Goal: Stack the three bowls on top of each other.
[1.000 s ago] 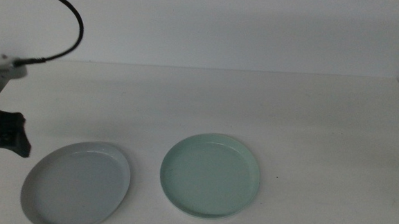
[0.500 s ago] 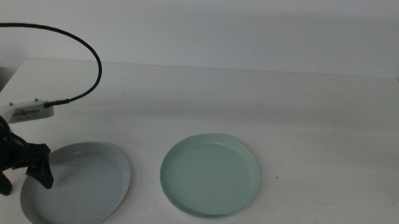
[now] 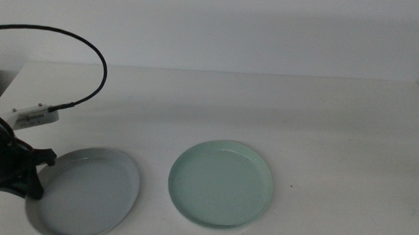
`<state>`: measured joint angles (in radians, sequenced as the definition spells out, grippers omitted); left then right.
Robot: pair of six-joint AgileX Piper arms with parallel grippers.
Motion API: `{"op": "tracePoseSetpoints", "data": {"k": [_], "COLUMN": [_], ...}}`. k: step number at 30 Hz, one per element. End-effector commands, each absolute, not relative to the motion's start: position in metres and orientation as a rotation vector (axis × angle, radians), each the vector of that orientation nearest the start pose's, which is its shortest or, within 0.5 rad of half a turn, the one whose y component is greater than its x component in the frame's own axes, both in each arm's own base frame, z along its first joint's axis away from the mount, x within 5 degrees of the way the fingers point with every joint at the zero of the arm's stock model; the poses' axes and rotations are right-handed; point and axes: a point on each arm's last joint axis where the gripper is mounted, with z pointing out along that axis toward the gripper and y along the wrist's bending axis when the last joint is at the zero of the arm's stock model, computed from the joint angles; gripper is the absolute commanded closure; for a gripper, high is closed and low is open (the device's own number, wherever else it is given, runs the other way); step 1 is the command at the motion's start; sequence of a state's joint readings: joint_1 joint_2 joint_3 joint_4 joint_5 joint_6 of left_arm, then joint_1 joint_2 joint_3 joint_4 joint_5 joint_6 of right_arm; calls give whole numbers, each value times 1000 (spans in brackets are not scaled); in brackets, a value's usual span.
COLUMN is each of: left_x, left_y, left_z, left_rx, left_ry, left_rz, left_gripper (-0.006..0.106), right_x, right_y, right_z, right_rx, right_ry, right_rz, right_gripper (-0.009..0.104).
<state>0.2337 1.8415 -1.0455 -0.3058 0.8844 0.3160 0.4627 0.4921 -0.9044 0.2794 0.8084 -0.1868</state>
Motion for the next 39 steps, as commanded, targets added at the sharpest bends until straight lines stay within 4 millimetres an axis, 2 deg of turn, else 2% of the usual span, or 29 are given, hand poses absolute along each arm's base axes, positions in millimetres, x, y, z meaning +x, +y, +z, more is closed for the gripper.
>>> {"op": "tracePoseSetpoints", "data": {"k": [1,3,6,11,14,17,22,26,29,33,37,39], "left_x": [315,313,310,305,308,313,327,338,344,351,356,359], "left_y": [51,50,48,42,25,-5,-67,-112,-139,-160,-169,-170], "left_z": [168,183,215,280,305,316,314,301,287,268,254,250], "left_rx": [-207,-190,-164,-189,-127,-39,109,226,284,315,312,302], "left_ry": [3036,3019,2970,2903,2884,2872,2866,2874,2876,2865,2867,2862], "left_rz": [-367,-371,-381,-421,-459,-478,-520,-545,-554,-566,-576,-580], "left_gripper": [106,106,106,106,106,106,106,106,106,106,105,101], "right_x": [52,52,52,52,52,52,52,52,52,52,52,52], "right_y": [45,45,45,45,45,45,45,45,45,45,45,45], "right_z": [416,416,416,416,416,416,416,416,416,416,416,416], "right_rx": [-532,-532,-532,-532,-532,-532,-532,-533,-533,-533,-533,-533], "right_ry": [1719,1719,1719,1719,1719,1719,1719,1720,1720,1720,1720,1720], "right_rz": [512,512,512,512,512,512,512,512,512,512,512,512], "right_gripper": [32,32,32,32,32,32,32,32,32,32,32,32]}}
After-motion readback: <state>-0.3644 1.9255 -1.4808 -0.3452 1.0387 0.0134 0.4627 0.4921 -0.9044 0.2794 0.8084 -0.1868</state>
